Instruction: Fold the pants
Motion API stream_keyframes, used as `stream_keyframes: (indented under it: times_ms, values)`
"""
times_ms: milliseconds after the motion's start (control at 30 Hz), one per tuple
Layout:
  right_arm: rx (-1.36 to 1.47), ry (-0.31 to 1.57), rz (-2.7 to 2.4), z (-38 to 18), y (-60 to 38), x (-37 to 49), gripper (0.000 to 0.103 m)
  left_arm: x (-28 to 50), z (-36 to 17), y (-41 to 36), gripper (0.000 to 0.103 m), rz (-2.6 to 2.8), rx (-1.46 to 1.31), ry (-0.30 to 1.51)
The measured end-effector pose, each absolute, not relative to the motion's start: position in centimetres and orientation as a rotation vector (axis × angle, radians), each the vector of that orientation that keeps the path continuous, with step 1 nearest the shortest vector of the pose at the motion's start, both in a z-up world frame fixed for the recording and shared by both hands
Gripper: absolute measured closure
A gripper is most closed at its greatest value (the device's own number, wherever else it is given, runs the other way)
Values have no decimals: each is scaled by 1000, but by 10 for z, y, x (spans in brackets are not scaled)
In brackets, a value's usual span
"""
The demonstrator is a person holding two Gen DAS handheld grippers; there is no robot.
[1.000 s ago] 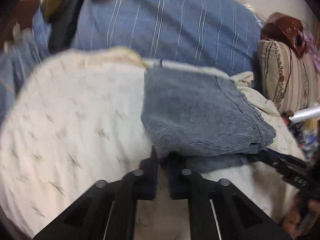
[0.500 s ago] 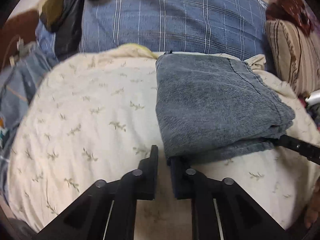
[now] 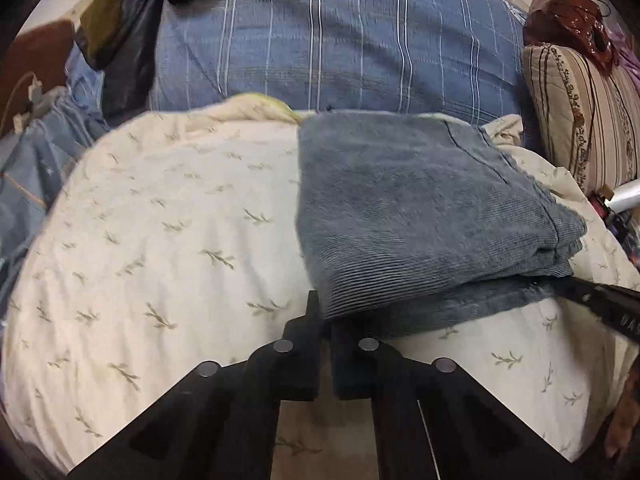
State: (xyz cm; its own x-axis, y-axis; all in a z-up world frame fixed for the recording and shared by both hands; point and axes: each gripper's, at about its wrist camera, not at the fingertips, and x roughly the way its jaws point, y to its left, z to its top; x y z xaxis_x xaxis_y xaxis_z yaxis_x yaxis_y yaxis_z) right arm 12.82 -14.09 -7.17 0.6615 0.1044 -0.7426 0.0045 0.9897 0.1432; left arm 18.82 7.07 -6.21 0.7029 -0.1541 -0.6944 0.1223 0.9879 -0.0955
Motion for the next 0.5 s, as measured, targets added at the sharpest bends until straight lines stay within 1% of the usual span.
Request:
stream_keyframes:
  times_ms: [67,167,200,233,267,300,367,400,433,467,500]
  values:
    - [189,837,74,-71,-149,127,100,188,-64,72,100,-157,-40,785]
    - [176,874,73,-81,-147,131,99,187,-69,67,99,-147,-13,798]
    - [181,865,83,-79,-147,130,98,187,-68,65,99,-147,-7,805]
    - [191,854,95,-75,-148,128,94,186,-67,65,96,-151,-8,810]
    - [212,836,111,-71,-150,125,94,185,-64,66,95,-161,-13,815]
    - [231,825,124,-68,-152,122,91,182,-61,68,92,-177,-18,820]
    - [250,818,129,-64,-156,119,80,176,-53,71,87,-199,-26,811]
    - [259,802,126,-61,-159,117,69,173,-48,74,79,-209,-32,799]
    - [268,784,122,-58,-160,114,66,169,-45,76,73,-212,-39,787]
    - [283,763,127,-54,-163,112,66,166,-40,79,71,-223,-58,763]
    - [307,731,140,-47,-165,109,66,162,-35,83,66,-247,-86,736]
